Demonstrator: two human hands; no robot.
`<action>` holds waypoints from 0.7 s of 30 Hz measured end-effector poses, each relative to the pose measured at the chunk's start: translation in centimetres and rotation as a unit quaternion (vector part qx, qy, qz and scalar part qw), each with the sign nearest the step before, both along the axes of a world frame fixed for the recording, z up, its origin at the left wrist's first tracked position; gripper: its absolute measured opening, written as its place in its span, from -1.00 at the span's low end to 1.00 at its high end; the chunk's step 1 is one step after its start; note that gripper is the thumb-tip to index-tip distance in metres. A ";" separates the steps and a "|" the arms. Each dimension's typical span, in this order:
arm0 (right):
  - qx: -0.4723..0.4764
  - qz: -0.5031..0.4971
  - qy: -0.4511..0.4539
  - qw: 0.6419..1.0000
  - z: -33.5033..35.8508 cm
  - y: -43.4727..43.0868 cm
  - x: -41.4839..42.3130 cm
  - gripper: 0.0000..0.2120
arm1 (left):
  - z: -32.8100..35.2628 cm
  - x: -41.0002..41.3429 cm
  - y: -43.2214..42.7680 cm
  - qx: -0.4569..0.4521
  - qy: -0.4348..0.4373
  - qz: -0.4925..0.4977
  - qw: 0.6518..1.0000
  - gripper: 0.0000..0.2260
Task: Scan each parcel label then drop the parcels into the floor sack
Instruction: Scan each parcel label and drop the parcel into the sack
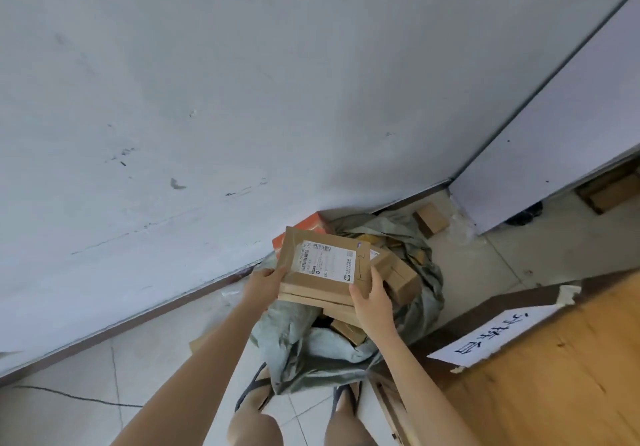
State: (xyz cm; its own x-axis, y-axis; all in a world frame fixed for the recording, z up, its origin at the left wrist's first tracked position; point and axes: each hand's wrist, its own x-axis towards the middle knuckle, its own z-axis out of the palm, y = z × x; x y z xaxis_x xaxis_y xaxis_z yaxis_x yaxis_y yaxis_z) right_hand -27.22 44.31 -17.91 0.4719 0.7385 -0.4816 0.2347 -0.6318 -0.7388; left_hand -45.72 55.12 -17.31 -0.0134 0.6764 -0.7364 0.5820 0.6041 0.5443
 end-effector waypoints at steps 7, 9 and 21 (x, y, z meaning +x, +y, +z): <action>-0.051 -0.178 -0.036 0.982 0.0 -3.1 -5.3 -0.49 | -1.6 -4.8 3.6 -0.004 0.086 -0.178 0.980 -0.72; -0.066 -0.199 -0.041 0.977 0.0 -4.2 -6.8 -0.52 | -1.7 -6.0 4.4 -0.022 0.081 -0.218 0.972 -0.79; -0.081 -0.264 -0.046 0.960 2.9 -8.6 -10.2 -0.57 | 1.0 -0.6 4.5 -0.009 -0.003 -0.344 0.939 -0.65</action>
